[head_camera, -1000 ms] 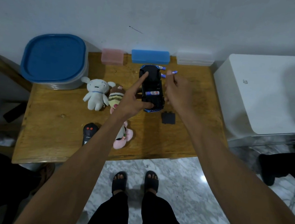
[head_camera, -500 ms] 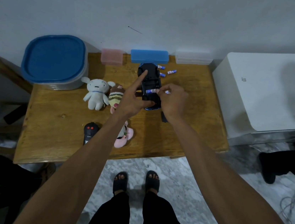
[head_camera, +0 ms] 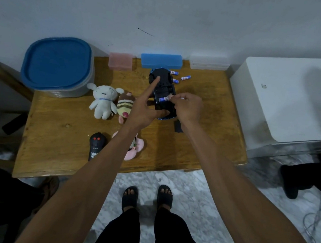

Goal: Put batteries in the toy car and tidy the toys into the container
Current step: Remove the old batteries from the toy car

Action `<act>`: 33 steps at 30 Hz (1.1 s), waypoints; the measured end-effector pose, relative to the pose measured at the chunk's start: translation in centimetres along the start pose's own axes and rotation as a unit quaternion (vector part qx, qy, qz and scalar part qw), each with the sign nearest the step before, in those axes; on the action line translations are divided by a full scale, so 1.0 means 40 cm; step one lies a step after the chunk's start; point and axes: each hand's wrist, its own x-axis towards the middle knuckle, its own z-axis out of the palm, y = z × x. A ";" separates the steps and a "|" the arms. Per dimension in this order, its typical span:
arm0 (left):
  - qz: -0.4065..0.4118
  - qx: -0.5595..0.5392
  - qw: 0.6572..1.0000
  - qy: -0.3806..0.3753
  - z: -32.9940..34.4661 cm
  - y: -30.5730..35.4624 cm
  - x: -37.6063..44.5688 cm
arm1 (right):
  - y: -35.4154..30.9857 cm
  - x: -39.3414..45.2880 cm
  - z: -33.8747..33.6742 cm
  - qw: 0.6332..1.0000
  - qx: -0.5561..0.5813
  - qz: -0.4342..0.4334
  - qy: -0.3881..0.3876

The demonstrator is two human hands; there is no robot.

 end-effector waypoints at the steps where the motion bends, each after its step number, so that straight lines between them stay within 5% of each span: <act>1: -0.003 -0.001 1.000 0.001 0.000 -0.001 0.002 | 0.000 -0.002 -0.002 1.000 0.007 -0.004 -0.002; 6: 0.001 0.006 1.000 0.006 0.006 -0.007 0.004 | -0.021 -0.017 -0.004 0.997 -0.008 -0.078 -0.010; 21: -0.015 0.003 1.000 -0.022 -0.003 0.008 0.003 | -0.049 -0.011 0.023 0.993 0.001 -0.118 0.007; 27: -0.028 -0.007 0.999 -0.025 -0.024 0.009 0.007 | -0.064 0.006 0.017 0.997 0.049 -0.057 0.018; 33: -0.050 -0.003 0.998 -0.049 -0.040 0.001 0.014 | -0.098 -0.002 -0.002 0.963 0.259 0.064 -0.048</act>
